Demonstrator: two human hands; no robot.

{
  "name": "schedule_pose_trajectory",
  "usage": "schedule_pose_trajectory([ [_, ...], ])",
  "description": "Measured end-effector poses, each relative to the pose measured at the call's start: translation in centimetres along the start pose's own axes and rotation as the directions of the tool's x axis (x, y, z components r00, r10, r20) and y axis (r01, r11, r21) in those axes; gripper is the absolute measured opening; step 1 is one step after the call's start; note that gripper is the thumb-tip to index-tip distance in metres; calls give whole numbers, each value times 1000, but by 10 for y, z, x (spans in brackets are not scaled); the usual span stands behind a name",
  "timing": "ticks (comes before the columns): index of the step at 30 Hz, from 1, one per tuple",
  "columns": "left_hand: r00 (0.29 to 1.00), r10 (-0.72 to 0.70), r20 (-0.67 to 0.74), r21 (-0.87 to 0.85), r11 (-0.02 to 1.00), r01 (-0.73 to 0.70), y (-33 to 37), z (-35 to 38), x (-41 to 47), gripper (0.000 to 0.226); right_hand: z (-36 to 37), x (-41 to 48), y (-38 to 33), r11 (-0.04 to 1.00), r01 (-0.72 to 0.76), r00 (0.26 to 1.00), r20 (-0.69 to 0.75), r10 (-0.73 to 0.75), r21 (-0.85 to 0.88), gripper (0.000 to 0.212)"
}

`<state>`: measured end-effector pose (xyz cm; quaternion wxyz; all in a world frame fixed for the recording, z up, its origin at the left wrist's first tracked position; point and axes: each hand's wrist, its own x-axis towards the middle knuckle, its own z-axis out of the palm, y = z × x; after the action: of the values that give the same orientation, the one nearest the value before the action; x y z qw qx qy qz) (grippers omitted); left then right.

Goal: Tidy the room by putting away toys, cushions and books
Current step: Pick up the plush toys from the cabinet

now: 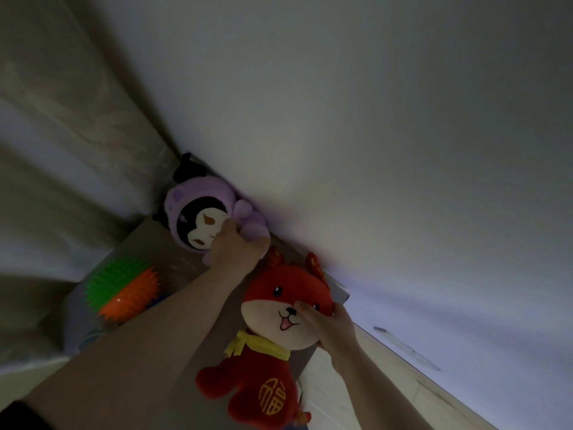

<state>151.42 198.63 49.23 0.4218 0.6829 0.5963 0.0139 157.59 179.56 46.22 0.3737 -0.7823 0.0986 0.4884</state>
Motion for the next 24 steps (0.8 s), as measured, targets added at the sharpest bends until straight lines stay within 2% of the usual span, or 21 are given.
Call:
schedule_pose_trajectory([
  [2, 999, 40, -25, -11, 999, -40, -2, -2, -7, 34, -6, -4, 2, 999, 34, 998, -60, -36, -30, 56],
  [5, 995, 86, -58, -43, 995, -89, -7, -17, -17, 23, -15, -15, -1, 982, 136, 982, -114, -151, -129, 52],
  [10, 983, 133, -123, -126, 981, -148, -1, -46, -51, 19, -36, -52, -16, 908, 290, 925, -157, -347, -302, 52],
  [15, 962, 180, -207, -180, 959, -218, 16, -81, -99, 26, -54, -101, -52, 830, 446, 848, -139, -512, -334, 57],
  [17, 948, 189, -254, -213, 946, -246, 28, -103, -121, 30, -63, -126, -71, 786, 527, 800, -125, -587, -323, 60],
  [20, 917, 209, -338, -205, 935, -289, 46, -137, -156, 18, -70, -157, -97, 702, 639, 717, -87, -692, -314, 60],
  [24, 832, 231, -504, -191, 910, -368, 52, -185, -205, 12, -70, -202, -128, 566, 769, 597, 17, -802, -298, 60],
])
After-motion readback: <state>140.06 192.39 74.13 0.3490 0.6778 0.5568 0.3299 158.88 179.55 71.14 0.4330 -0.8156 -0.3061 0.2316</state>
